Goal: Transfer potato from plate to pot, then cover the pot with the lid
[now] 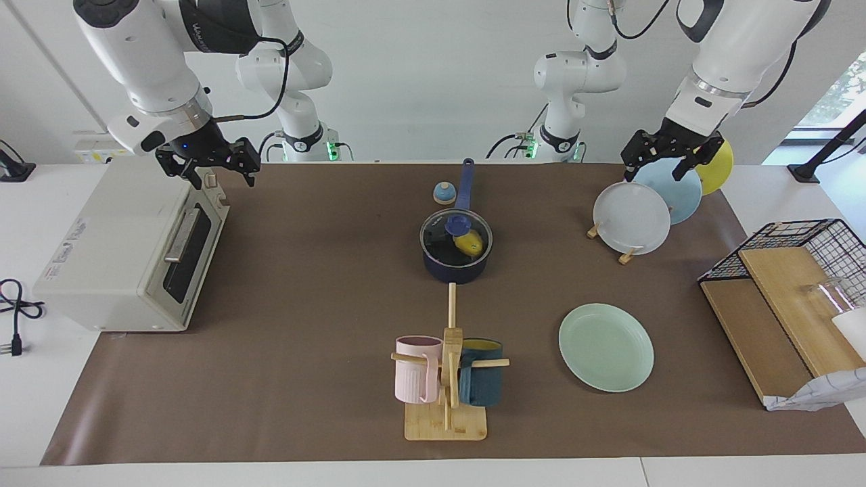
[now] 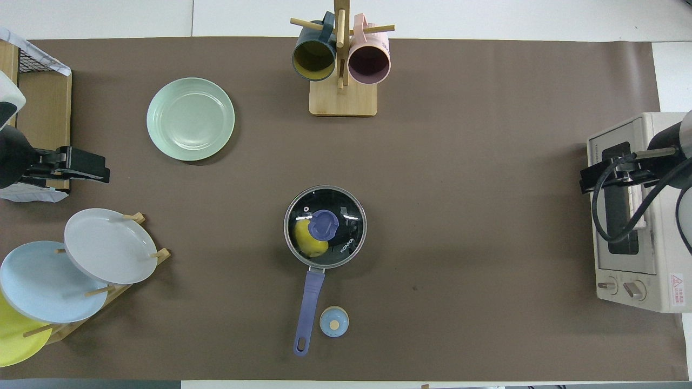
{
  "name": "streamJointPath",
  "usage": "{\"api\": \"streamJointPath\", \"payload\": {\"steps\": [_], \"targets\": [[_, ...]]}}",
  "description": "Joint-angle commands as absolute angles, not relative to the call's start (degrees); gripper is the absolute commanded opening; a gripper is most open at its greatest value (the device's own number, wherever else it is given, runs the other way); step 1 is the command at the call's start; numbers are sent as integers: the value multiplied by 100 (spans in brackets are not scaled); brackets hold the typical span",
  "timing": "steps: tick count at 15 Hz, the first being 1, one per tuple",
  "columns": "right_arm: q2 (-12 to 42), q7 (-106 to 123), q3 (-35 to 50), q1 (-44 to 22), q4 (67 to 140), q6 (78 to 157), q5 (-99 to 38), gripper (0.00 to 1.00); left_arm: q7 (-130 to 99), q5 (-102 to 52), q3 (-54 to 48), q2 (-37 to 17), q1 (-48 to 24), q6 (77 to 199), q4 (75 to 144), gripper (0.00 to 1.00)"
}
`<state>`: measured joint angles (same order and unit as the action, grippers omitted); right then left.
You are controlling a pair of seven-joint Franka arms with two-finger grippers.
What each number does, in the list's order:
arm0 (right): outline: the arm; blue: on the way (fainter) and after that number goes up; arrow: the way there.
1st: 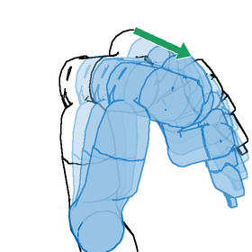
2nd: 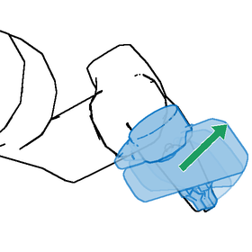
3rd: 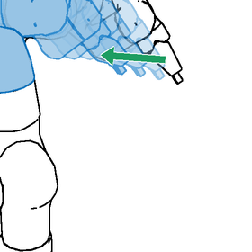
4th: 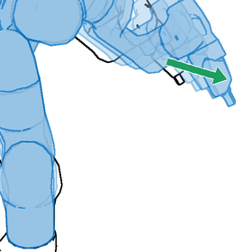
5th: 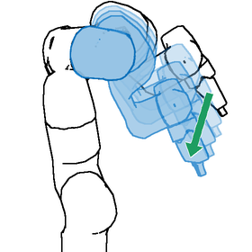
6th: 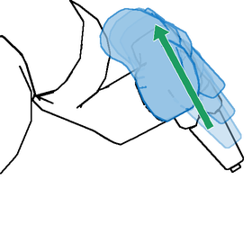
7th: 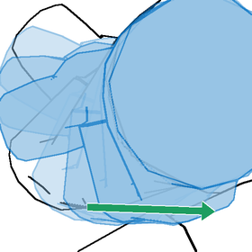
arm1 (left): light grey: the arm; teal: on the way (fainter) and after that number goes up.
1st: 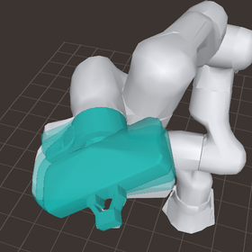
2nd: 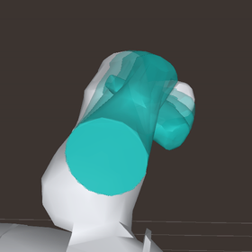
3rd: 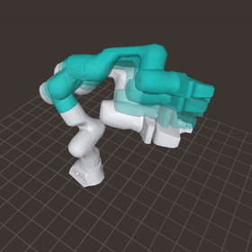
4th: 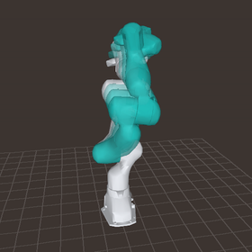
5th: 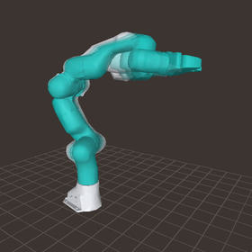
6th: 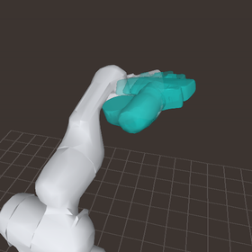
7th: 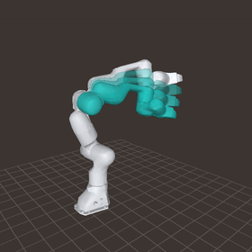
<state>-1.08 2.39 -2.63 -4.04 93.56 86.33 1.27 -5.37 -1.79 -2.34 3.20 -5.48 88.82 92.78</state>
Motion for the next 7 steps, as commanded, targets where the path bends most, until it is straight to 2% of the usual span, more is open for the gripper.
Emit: {"api": "streamJointPath", "payload": {"steps": [1, 7], "targets": [[-97, 430, -158, -272, 9264, 8534, 176, 100, -475, -79, -308, 352, -448, 8754, 9237, 100], [-228, 413, -193, -272, 9264, 8560, 141, 100, -475, -79, -308, 352, -448, 8754, 9237, 100]]}}
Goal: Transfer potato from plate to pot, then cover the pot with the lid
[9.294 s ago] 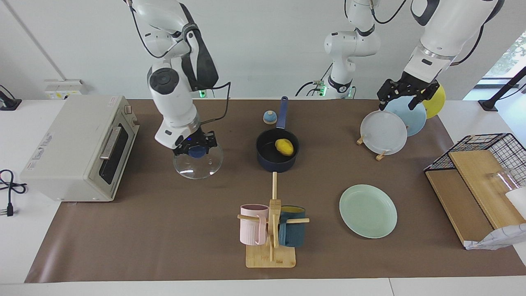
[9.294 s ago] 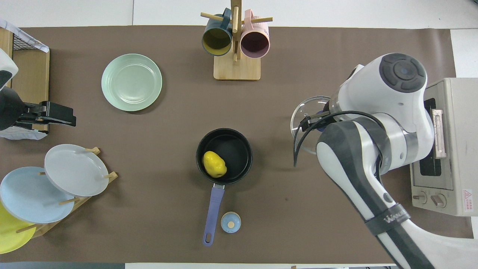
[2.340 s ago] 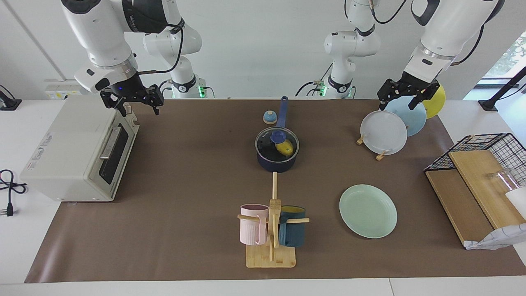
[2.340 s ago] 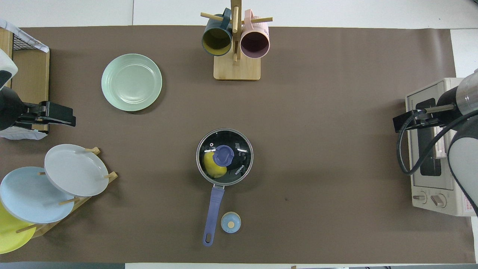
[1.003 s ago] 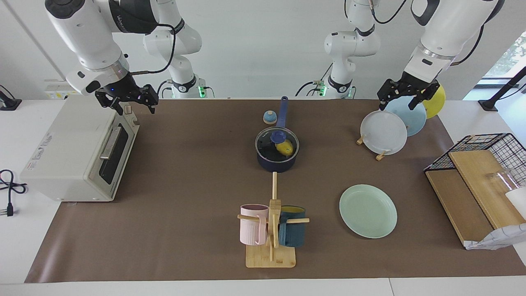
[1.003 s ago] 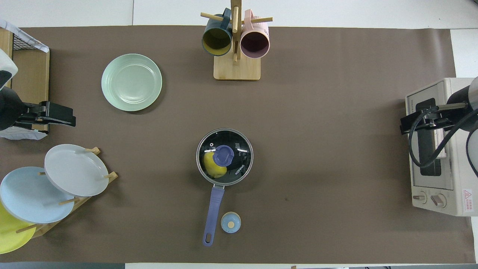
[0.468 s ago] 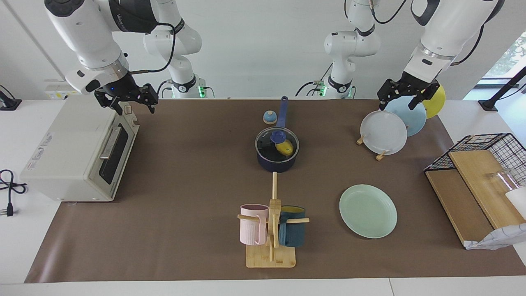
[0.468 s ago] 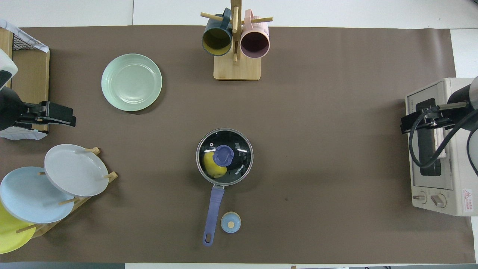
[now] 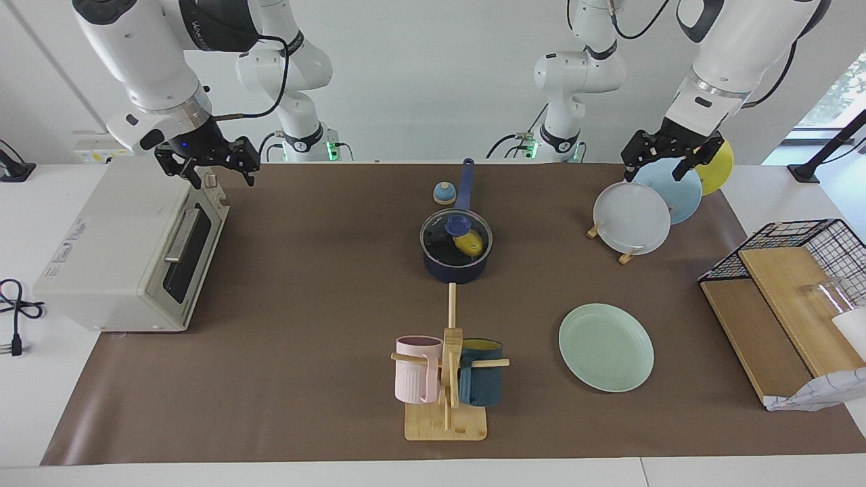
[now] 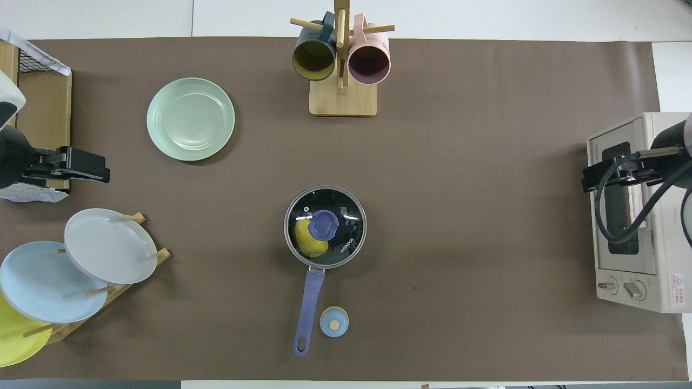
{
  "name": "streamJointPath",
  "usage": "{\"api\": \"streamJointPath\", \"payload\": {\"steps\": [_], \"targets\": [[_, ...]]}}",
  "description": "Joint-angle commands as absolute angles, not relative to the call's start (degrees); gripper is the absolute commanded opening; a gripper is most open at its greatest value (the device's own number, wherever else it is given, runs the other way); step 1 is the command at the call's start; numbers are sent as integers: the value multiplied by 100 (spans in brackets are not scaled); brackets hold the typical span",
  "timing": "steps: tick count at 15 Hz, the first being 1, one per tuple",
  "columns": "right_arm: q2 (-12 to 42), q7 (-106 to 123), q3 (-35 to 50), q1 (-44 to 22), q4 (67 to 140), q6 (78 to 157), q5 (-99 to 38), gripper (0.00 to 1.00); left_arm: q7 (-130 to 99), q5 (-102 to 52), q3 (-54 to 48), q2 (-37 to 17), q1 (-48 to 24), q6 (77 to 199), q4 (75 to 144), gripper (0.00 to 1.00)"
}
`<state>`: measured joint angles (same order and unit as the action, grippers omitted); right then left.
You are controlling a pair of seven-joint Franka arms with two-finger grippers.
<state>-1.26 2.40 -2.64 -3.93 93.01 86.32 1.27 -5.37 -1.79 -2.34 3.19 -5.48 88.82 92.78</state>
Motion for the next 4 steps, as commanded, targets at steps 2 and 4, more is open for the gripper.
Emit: {"api": "streamJointPath", "payload": {"steps": [2, 4], "targets": [[-229, 413, -202, -272, 9264, 8569, 149, 100, -475, -79, -308, 352, -448, 8754, 9237, 100], [-229, 413, -193, -272, 9264, 8569, 158, 100, -475, -79, -308, 352, -448, 8754, 9237, 100]]}}
